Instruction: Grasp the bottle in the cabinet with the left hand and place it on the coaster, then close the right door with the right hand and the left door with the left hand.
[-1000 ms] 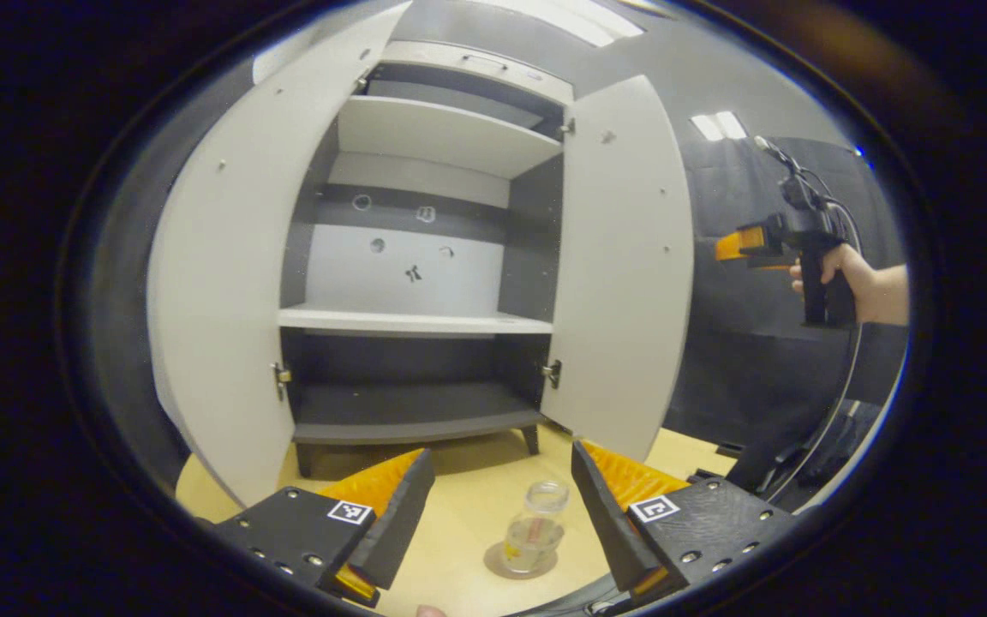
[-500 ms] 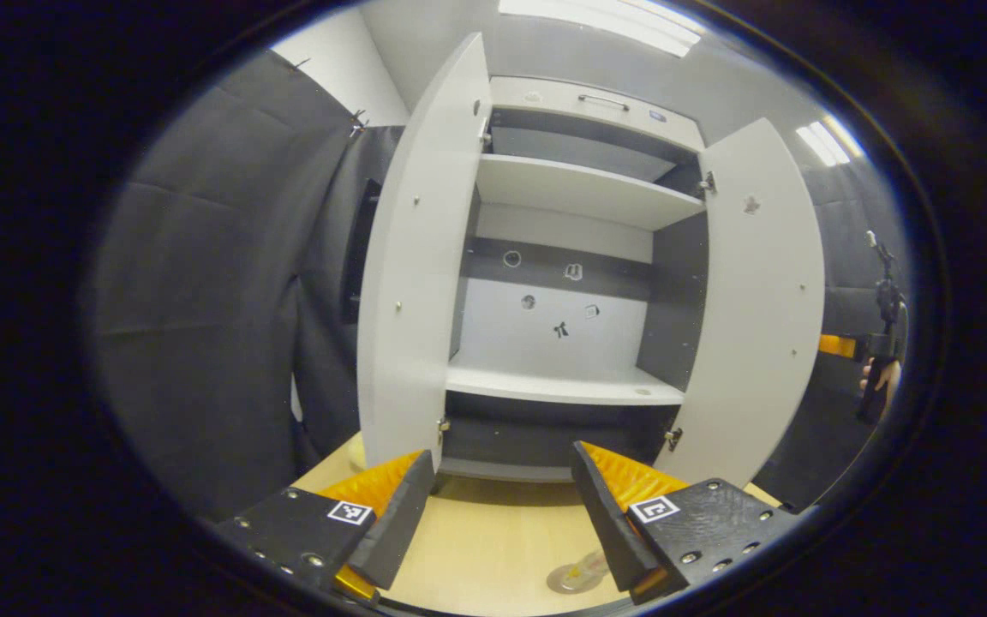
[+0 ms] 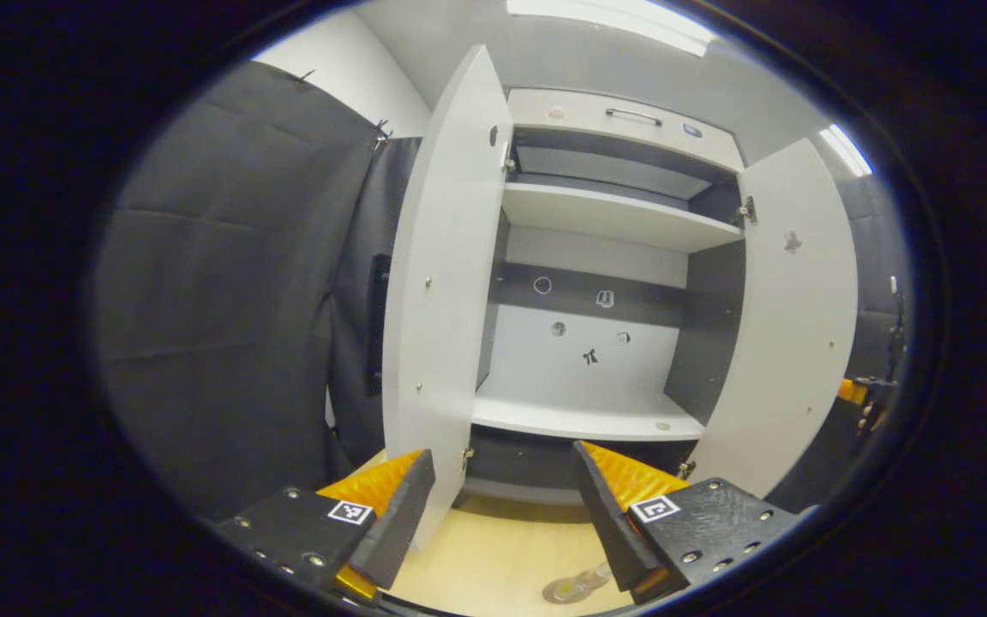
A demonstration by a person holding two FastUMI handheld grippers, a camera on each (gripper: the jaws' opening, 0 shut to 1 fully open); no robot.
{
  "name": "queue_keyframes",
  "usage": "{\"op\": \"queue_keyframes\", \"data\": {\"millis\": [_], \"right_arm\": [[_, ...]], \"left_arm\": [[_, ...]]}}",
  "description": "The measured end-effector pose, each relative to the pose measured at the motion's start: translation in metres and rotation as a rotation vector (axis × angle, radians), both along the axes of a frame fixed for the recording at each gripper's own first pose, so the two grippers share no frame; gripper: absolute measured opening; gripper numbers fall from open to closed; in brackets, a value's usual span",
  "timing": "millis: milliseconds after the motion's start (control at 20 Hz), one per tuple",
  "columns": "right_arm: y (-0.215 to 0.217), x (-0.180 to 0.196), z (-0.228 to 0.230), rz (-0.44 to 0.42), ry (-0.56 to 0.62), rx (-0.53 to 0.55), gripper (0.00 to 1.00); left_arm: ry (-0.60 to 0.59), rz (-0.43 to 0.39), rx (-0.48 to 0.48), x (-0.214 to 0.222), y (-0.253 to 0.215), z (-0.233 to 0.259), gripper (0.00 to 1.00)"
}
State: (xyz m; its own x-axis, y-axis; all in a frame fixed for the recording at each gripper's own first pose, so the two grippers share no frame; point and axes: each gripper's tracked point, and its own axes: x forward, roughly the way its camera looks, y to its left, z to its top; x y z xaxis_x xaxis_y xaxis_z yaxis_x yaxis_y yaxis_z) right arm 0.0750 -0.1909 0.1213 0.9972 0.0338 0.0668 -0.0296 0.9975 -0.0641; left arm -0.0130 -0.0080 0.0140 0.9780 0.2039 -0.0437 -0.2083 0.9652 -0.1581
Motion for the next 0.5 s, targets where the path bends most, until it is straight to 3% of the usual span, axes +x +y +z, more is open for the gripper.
{"op": "queue_keyframes", "data": {"millis": [250, 350, 500], "right_arm": [[0.022, 0.01, 0.01, 0.153, -0.014, -0.003, 0.97], [0.025, 0.009, 0.008, 0.172, -0.004, -0.011, 0.98], [0.028, 0.004, 0.008, 0.167, -0.004, -0.035, 0.96]], "left_arm": [[0.012, 0.113, 0.007, -0.038, -0.003, -0.006, 0.93], [0.025, 0.172, 0.016, -0.058, 0.0, -0.01, 0.93], [0.024, 0.183, -0.005, -0.076, -0.001, -0.015, 0.97]]}}
